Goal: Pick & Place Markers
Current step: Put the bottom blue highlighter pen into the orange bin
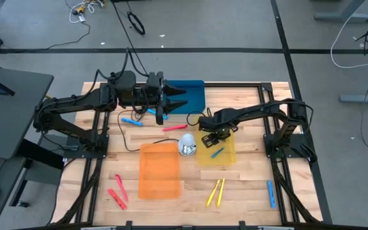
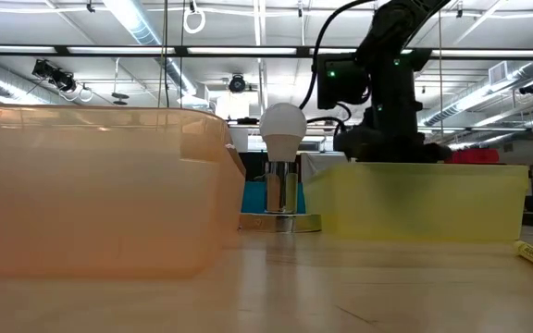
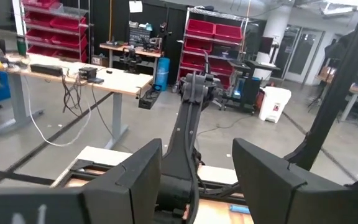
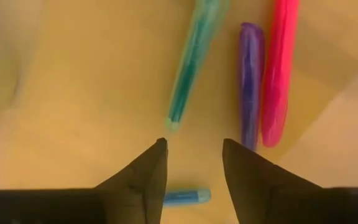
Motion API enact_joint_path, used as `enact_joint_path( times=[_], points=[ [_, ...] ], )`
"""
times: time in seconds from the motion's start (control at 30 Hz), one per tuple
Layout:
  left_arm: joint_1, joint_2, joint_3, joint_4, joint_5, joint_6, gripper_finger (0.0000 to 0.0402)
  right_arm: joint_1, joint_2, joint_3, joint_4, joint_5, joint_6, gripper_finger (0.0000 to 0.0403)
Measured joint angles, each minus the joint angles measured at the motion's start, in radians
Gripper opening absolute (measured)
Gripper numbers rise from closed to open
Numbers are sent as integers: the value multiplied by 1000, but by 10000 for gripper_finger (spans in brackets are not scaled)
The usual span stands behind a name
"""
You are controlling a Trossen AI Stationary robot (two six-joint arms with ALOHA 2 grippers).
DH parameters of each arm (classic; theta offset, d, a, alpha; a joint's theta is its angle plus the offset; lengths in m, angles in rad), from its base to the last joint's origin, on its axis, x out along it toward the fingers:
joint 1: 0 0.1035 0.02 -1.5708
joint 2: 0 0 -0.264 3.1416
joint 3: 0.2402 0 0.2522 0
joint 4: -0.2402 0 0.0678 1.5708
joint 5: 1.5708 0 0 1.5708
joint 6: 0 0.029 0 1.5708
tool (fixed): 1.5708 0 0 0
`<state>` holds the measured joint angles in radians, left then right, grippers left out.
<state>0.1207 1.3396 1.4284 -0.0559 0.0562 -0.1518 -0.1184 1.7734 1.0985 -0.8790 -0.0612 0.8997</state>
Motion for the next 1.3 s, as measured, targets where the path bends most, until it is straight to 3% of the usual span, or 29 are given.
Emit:
enact_joint_path(
  times=[0.17,0.43,0.83,1.17,1.3],
  points=[
    [0,0,0,0,-15,53,202,-5,-61,0,-7,18,-29,153],
    [0,0,0,0,-27,18,202,-9,-142,0,-8,24,-46,153],
    [0,0,0,-1,-27,-152,202,-9,-187,1,-12,-63,147,153],
    [0,0,0,-1,-26,-152,202,-9,-187,1,-34,-71,202,153],
    [0,0,0,-1,-26,-151,202,-3,-186,40,-159,-58,192,153]
  ],
)
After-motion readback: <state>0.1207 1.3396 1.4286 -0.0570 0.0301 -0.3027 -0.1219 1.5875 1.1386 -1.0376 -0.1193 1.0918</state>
